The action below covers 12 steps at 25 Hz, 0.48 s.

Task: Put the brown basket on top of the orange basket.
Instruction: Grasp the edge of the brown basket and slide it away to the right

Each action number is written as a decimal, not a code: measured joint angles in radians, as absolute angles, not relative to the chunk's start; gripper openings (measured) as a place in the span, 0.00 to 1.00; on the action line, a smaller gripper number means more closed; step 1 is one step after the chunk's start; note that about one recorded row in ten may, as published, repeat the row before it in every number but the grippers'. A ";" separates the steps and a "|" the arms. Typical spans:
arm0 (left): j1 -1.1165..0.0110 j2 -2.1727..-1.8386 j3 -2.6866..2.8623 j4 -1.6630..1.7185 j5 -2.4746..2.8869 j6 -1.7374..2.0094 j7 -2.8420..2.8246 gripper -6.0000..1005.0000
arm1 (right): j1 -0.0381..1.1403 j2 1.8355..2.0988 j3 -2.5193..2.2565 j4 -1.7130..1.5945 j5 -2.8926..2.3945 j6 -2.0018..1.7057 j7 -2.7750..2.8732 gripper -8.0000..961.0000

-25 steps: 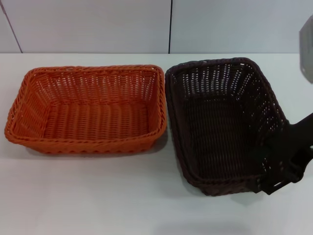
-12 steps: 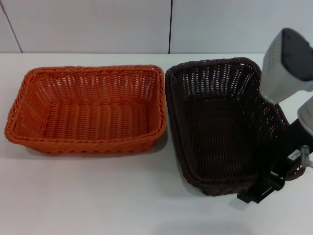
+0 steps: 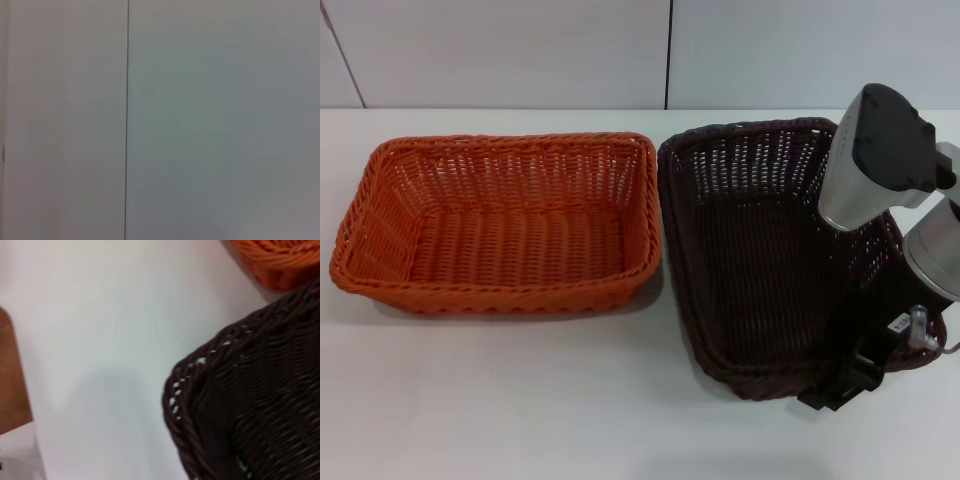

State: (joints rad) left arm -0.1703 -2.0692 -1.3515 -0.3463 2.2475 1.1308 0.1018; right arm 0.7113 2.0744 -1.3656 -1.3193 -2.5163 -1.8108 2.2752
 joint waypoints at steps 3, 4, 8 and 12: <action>-0.175 -2.067 -1.355 -0.340 2.247 1.131 0.103 0.67 | 0.714 2.075 -1.373 -1.318 -2.520 -1.795 2.276 0.71; -0.175 -2.066 -1.356 -0.338 2.248 1.131 0.104 0.67 | 0.716 2.075 -1.377 -1.319 -2.520 -1.793 2.276 0.71; -0.176 -2.066 -1.357 -0.337 2.250 1.131 0.104 0.67 | 0.720 2.075 -1.391 -1.327 -2.520 -1.787 2.279 0.48; -0.177 -2.065 -1.357 -0.337 2.252 1.131 0.106 0.67 | 0.724 2.076 -1.405 -1.333 -2.520 -1.776 2.297 0.38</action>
State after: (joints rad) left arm -0.1775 -2.0648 -1.3572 -0.3372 2.2518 1.1309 0.1056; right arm 0.7236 2.0761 -1.4046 -1.3332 -2.5198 -1.7760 2.2973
